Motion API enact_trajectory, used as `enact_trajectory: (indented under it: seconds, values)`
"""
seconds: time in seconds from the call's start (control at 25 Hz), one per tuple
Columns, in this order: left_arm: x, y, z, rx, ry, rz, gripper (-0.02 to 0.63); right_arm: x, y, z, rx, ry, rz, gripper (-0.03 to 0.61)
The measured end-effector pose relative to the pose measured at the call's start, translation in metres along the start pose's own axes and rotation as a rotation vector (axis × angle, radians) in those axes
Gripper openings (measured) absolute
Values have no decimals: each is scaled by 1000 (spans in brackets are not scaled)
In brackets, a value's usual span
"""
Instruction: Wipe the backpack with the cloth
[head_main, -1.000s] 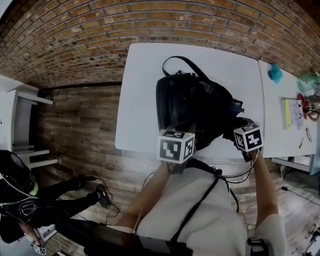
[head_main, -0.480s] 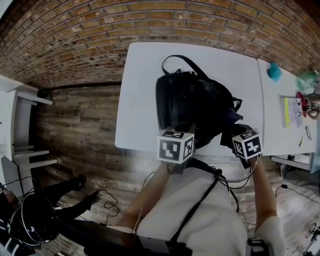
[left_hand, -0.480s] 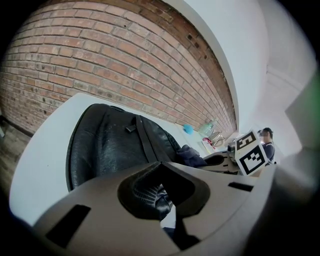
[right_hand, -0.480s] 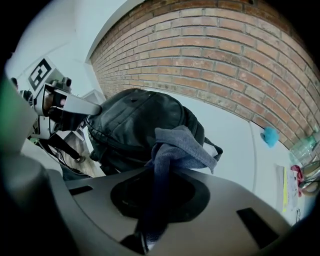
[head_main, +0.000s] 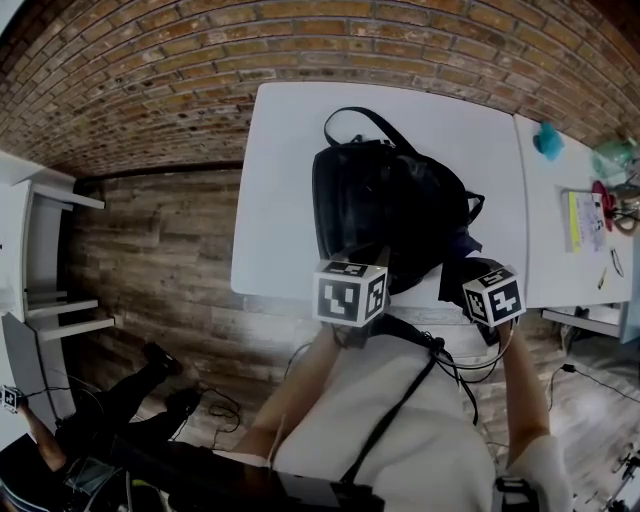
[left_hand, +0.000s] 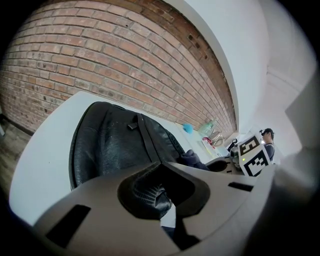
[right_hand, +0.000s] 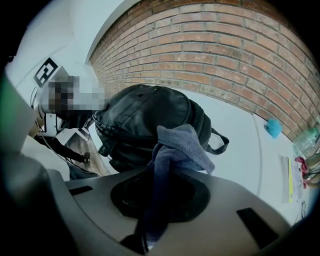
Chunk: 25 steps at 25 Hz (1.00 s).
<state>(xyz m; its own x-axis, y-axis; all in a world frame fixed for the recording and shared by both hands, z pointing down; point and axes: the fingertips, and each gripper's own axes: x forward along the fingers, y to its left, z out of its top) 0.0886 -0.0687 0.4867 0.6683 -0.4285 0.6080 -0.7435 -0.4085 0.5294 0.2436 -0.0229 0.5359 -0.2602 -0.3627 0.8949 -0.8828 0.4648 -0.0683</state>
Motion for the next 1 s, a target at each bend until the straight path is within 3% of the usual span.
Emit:
enact_trajectory:
  seconds: [0.32, 0.56, 0.8, 1.0]
  values:
    - [-3, 2, -3, -1, 9, -5, 3, -5, 1, -1, 25, 1, -3, 46]
    - [-10, 4, -4, 9, 16, -19, 3, -23, 1, 26, 69, -67, -15, 46]
    - [-15, 11, -6, 14, 22, -54, 3, -45, 23, 64, 134, -224, -32, 47]
    - [-22, 14, -1, 22, 13, -85, 3, -63, 50, 103, 196, -433, -23, 48]
